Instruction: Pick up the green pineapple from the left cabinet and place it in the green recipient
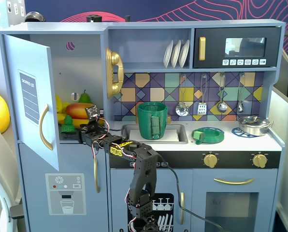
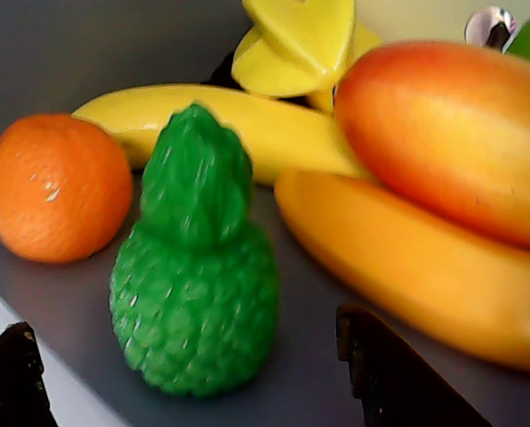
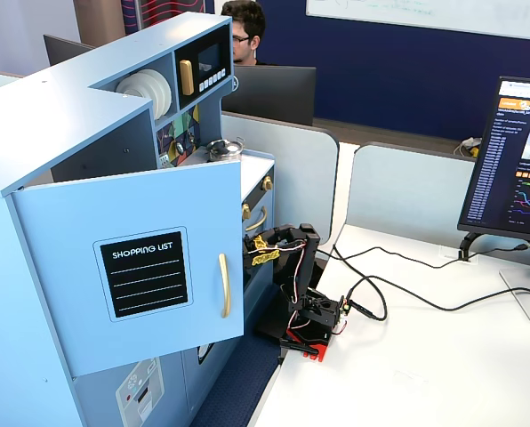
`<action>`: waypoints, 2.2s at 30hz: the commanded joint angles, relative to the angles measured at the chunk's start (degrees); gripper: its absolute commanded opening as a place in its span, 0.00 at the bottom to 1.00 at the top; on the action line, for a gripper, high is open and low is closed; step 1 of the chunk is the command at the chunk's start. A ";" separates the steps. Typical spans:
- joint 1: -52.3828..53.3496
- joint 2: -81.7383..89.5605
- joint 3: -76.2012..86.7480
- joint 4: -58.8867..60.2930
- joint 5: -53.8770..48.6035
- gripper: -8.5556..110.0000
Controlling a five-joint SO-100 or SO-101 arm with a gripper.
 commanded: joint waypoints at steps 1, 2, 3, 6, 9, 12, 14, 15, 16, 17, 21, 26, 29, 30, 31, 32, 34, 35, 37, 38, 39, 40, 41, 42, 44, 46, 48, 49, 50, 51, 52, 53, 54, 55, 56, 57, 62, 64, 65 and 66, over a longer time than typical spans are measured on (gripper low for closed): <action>-0.09 -1.49 -7.03 -1.93 -1.14 0.38; -0.18 -2.02 -7.47 -1.93 -1.32 0.38; -0.26 -2.64 -7.91 -1.93 -1.41 0.38; -0.62 -4.57 -9.58 -1.85 -1.41 0.38; -1.05 -6.59 -11.87 -1.93 -1.67 0.38; -1.14 -8.96 -14.85 -1.76 -1.58 0.38; -1.14 -10.55 -16.87 -1.58 -1.41 0.38; -1.14 -11.34 -17.75 -1.49 -1.32 0.38; -1.23 -12.13 -18.72 -1.32 -1.32 0.38; -1.32 -12.92 -19.60 -1.23 -1.32 0.38; -1.58 -15.64 -22.41 -0.97 -1.67 0.37; -1.41 -18.90 -25.49 -0.09 -2.02 0.35; -0.97 -20.48 -27.33 1.67 -3.87 0.20; -0.88 -20.74 -27.86 2.72 -5.45 0.11; -0.88 -21.09 -28.30 3.08 -5.89 0.07; -0.79 -21.18 -28.65 3.08 -5.36 0.07; -0.62 -21.27 -29.09 3.60 -4.66 0.07; -0.53 -21.27 -29.18 3.96 -4.57 0.07; -0.53 -20.57 -29.18 4.39 -5.01 0.07; -0.53 -19.69 -29.18 5.27 -4.92 0.07; -0.79 -18.37 -28.92 6.59 -5.45 0.07; -1.14 -16.52 -28.30 8.17 -7.91 0.07; -1.58 -14.24 -26.98 9.49 -11.34 0.07; -2.11 -11.34 -24.79 9.93 -13.18 0.07; -3.60 -4.92 -20.83 11.51 -13.89 0.07; -4.92 0.70 -16.96 11.78 -16.17 0.07; -5.98 5.71 -13.62 13.10 -18.11 0.07; -6.06 8.17 -11.95 14.68 -18.37 0.07; -6.06 10.55 -10.37 16.00 -18.90 0.07; -5.80 12.83 -8.88 17.23 -19.16 0.07; -5.45 15.38 -7.56 18.81 -19.16 0.07; -4.83 17.84 -6.15 19.86 -19.34 0.07; -4.04 20.21 -5.01 20.92 -19.86 0.07; -3.16 22.32 -3.87 21.80 -20.48 0.07; -2.29 24.43 -2.99 22.41 -21.01 0.07; -1.41 26.46 -2.29 23.38 -21.36 0.07; 5.19 34.01 -0.79 26.81 -21.88 0.07; 7.91 35.86 -1.41 26.89 -22.41 0.07; 9.49 36.39 -1.85 26.98 -22.24 0.07; 11.16 36.74 -2.37 27.16 -21.71 0.07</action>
